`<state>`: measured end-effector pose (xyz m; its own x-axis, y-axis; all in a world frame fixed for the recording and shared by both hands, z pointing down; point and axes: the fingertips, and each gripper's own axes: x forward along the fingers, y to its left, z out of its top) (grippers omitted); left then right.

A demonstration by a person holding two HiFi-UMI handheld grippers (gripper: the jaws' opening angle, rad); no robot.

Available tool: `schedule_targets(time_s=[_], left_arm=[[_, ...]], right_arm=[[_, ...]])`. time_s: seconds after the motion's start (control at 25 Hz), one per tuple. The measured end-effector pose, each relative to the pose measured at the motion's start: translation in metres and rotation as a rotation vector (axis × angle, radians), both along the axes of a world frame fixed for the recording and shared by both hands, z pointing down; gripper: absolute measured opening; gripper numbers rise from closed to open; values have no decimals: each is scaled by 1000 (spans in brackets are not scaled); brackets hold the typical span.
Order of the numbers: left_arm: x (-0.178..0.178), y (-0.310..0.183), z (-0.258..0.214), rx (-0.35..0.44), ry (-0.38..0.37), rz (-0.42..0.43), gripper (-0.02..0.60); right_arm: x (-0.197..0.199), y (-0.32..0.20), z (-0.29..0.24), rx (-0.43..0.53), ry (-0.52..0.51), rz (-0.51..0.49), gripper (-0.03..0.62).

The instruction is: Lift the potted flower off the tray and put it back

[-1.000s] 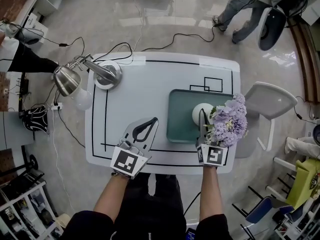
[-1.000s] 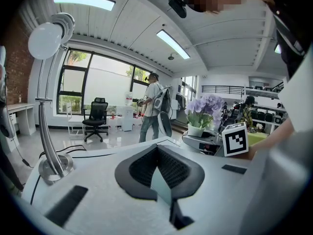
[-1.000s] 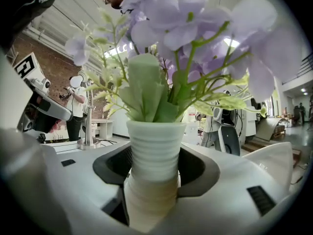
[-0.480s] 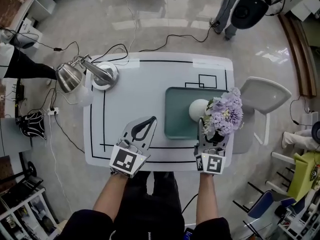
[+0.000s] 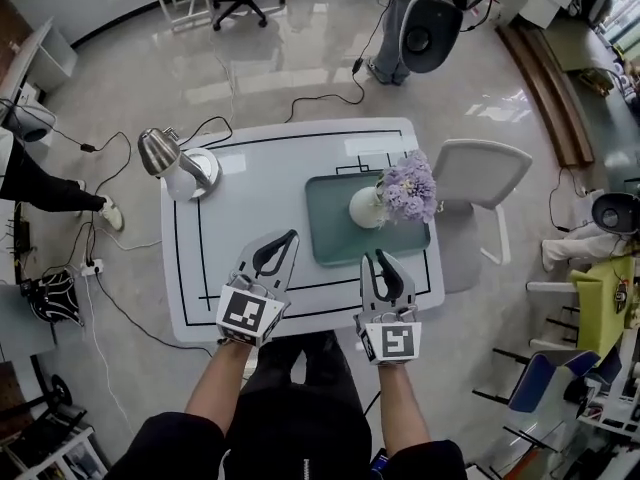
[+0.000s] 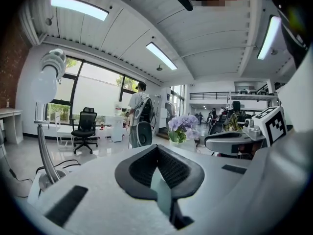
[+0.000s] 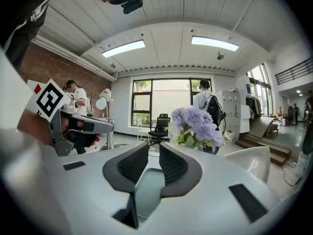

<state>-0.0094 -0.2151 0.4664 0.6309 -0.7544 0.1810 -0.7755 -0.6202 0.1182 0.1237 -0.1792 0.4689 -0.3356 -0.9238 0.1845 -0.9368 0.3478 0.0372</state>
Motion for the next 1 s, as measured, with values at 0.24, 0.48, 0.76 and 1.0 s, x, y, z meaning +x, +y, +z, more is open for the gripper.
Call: schedule_targets(time_s=[0.24,0.48,0.76,1.0], left_arm=[[-15,30,-29,45,14,9,0],[-26,48,-42,83,14,20,0],[-26,66,-45,83,32,43,0],[-18,72,-51,72,28,58,0]], right_arm=[[-27,34,-46,-19,-2,48,8],[-51,51,-69,-109,-45,80,6],[-53,69,-60,-112,3,80,5],[-46,76,-49,-147,-19,99,5]])
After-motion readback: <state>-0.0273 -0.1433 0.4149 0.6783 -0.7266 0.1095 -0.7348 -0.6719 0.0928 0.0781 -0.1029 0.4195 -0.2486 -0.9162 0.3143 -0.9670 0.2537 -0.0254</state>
